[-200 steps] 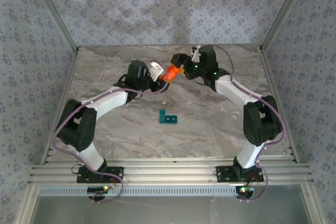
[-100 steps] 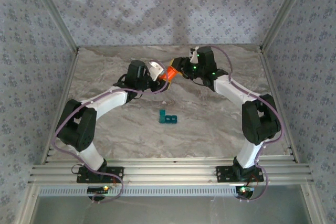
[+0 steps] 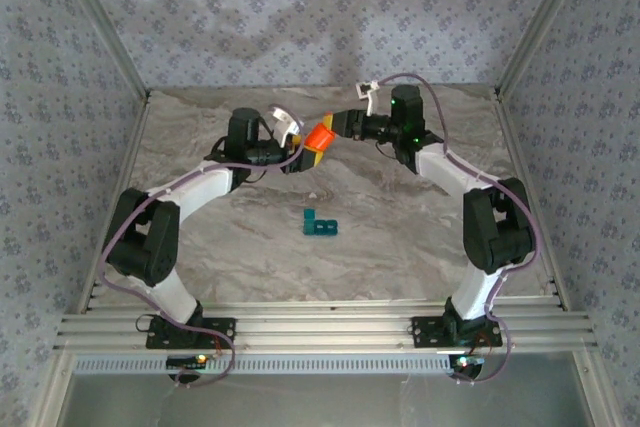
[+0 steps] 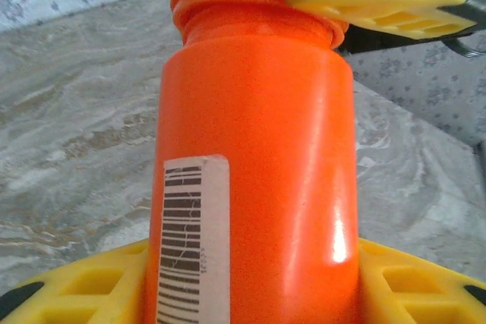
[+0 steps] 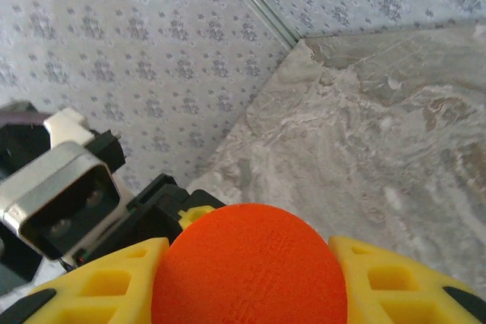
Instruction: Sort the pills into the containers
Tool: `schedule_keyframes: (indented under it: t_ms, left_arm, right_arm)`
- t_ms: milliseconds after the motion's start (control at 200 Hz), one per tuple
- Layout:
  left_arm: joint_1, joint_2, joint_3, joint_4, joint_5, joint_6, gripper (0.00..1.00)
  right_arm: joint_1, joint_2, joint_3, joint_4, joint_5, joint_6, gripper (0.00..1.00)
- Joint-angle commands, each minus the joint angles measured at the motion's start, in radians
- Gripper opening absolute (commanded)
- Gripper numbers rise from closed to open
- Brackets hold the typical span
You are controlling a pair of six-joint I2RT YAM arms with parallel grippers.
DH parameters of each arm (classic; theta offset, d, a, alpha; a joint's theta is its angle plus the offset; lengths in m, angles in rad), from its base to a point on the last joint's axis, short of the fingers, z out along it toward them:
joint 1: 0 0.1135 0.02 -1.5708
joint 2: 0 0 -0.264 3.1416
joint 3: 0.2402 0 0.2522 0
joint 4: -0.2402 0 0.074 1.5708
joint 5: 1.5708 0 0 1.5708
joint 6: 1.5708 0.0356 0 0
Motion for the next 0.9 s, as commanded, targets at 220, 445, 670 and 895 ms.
schedule_keyframes:
  t_ms: [220, 445, 670, 895]
  left_arm:
    - [0.009, -0.02, 0.017, 0.046, 0.064, -0.017, 0.0]
    - [0.01, -0.046, -0.007, 0.049, 0.029, -0.003, 0.0]
    - [0.01, -0.09, -0.055, 0.081, -0.027, -0.011, 0.0]
    - [-0.003, -0.172, -0.148, 0.134, -0.12, -0.034, 0.0]
  right_arm:
    - [-0.038, -0.013, 0.006, 0.032, 0.023, 0.044, 0.37]
    - [-0.139, -0.009, -0.097, 0.206, 0.099, 0.3, 0.37]
    - [-0.158, -0.049, -0.162, -0.089, 0.265, 0.122, 0.37]
    - [-0.08, -0.07, -0.245, -0.332, 0.619, -0.082, 0.38]
